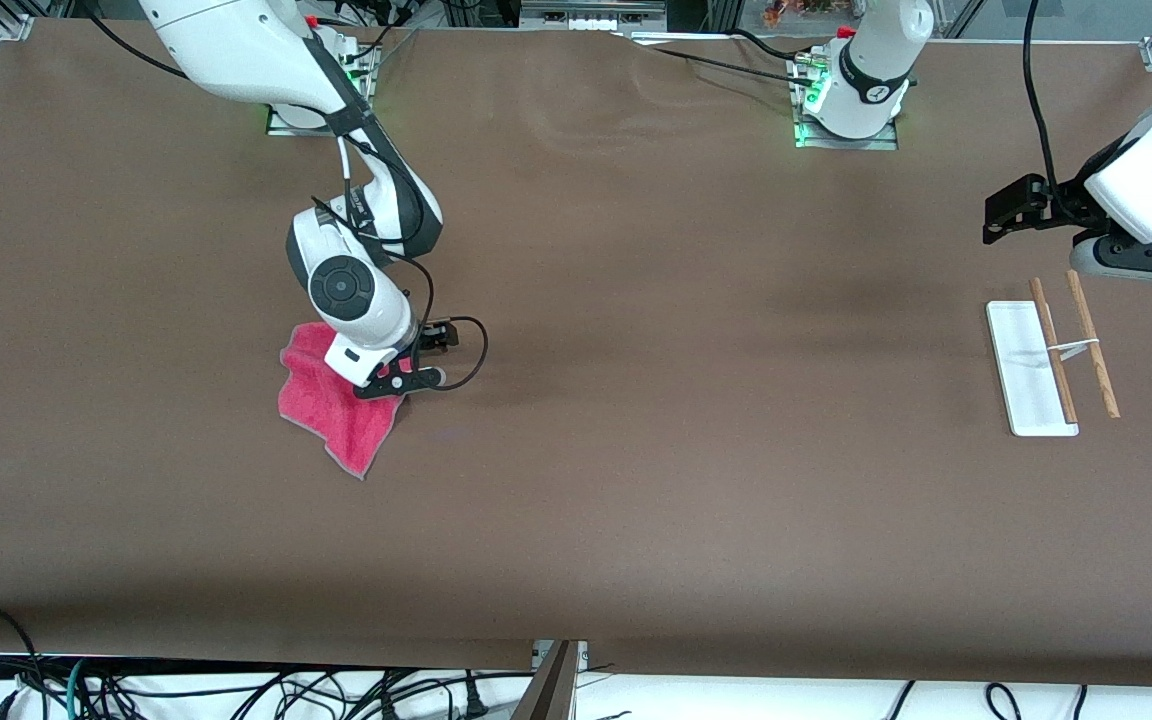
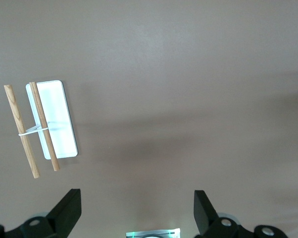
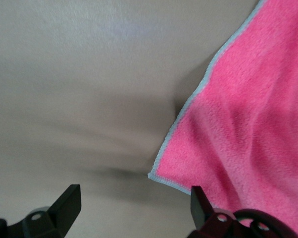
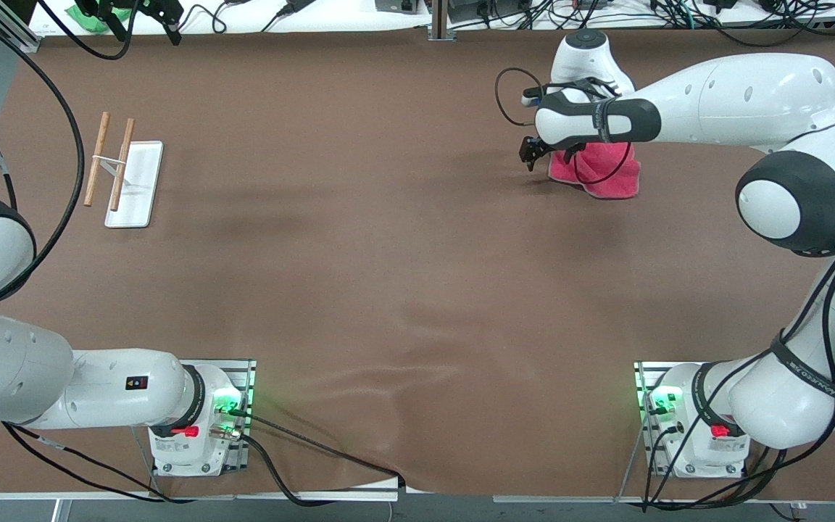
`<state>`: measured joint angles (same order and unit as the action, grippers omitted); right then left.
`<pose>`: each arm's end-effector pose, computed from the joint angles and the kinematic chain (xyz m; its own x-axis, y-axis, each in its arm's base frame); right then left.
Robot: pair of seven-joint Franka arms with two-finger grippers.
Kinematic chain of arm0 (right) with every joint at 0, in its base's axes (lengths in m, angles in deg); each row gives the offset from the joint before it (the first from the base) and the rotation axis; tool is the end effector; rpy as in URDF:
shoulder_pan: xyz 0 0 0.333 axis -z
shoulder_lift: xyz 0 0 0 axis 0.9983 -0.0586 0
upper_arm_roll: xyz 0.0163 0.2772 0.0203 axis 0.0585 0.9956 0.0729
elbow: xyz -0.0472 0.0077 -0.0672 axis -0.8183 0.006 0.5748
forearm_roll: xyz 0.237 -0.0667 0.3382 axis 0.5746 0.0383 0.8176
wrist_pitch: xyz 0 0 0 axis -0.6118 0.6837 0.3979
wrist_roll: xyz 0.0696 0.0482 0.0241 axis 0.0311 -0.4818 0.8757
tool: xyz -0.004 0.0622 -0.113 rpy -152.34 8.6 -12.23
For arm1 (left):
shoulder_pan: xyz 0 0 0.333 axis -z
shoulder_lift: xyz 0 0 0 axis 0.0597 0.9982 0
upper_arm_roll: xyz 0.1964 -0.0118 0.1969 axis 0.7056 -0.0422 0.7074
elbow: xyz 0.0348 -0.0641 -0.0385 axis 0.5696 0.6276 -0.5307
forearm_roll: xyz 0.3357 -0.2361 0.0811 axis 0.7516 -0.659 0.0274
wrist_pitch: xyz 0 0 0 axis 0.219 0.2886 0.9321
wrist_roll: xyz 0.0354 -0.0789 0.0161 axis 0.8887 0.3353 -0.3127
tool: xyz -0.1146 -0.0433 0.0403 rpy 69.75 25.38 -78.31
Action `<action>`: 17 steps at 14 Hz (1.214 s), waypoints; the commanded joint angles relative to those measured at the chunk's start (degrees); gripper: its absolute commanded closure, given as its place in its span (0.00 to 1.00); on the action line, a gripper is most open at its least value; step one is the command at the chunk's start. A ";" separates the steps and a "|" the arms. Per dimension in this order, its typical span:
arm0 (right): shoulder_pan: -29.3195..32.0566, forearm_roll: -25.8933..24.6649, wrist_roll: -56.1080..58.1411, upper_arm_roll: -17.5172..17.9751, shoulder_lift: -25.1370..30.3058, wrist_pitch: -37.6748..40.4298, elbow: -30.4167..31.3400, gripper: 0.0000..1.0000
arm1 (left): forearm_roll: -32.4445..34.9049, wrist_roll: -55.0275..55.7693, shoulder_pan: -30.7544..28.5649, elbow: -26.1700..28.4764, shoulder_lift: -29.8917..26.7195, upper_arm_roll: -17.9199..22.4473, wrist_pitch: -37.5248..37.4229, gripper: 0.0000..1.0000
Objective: Pass towel and hang on rack
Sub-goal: 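Close the right gripper on the pink towel's corner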
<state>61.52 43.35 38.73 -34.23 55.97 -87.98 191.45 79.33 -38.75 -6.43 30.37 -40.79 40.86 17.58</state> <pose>0.5520 0.2709 0.1408 0.9727 0.2022 -0.1140 0.2050 -0.9787 0.0133 0.5797 -0.0457 0.5530 0.9863 -0.0975 -0.1332 -0.0973 -0.9952 0.0082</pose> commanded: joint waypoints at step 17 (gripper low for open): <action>-0.55 -2.89 -0.33 -1.05 -1.87 -5.16 1.83 0.48 | 0.93 -0.50 -0.42 -0.81 -0.31 -0.28 -1.42 0.00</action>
<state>61.48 41.68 38.75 -34.77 53.44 -92.33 192.37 79.33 -38.75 -6.44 30.37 -40.79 40.87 17.40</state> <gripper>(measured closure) 0.410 0.000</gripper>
